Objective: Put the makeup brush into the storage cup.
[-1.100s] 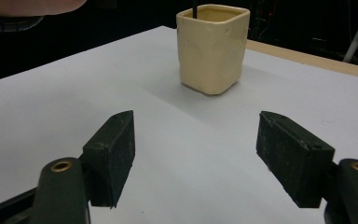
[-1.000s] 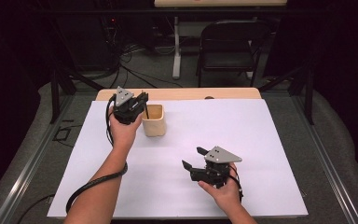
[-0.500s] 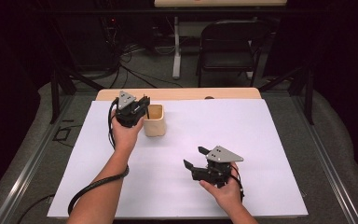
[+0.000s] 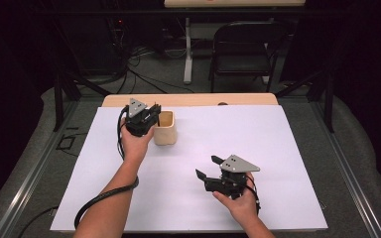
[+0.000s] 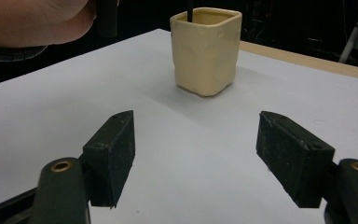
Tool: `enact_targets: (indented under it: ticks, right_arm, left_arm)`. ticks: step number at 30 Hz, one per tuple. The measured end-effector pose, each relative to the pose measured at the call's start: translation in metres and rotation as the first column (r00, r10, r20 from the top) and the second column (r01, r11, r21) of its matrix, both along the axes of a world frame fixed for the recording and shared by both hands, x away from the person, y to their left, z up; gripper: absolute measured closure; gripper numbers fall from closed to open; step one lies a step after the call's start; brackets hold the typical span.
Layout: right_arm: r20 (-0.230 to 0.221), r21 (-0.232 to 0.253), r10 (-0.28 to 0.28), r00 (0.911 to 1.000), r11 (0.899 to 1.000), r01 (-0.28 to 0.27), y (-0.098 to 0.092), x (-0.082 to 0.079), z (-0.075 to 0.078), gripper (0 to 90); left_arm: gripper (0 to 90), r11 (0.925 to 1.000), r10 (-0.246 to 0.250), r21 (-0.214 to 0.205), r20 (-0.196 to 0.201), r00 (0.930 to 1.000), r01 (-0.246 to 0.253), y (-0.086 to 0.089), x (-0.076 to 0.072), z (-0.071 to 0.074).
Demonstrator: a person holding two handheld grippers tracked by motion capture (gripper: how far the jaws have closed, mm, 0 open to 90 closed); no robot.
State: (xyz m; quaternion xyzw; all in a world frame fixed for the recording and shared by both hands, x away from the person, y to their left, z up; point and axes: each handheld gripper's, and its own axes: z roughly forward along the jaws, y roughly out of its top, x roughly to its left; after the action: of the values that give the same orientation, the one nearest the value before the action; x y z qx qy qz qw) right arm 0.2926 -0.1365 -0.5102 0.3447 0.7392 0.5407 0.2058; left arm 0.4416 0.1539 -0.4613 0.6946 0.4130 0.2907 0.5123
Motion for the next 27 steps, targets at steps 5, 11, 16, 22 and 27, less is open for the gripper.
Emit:
enact_targets:
  ticks: [5,11,16,22,27]
  right_arm:
    - [0.001,0.001,0.000,1.0000,1.000,0.000,0.000,0.000,0.000,28.0]
    - [-0.001,-0.001,0.001,1.0000,1.000,-0.001,0.000,0.000,0.000,28.0]
    - [-0.002,-0.001,0.003,1.0000,1.000,-0.003,0.000,0.000,0.000,28.0]
    - [-0.002,-0.002,0.002,1.0000,1.000,-0.002,0.000,0.000,0.000,28.1]
    - [-0.002,-0.002,0.002,1.0000,1.000,-0.002,0.000,0.000,0.000,28.0]
  left_arm:
    - [83.3,1.0000,0.000,0.003,-0.006,1.0000,0.000,0.000,0.000,-0.002]
    - [83.3,1.0000,-0.003,0.001,-0.007,1.0000,0.003,-0.001,0.000,-0.004]
    - [83.3,1.0000,-0.004,0.002,-0.012,0.9999,0.004,-0.001,0.000,-0.007]
    - [83.3,1.0000,-0.004,0.006,-0.018,0.9998,0.004,-0.002,0.000,-0.010]
    - [83.3,1.0000,0.000,0.008,-0.026,0.9997,0.000,-0.002,0.000,-0.013]
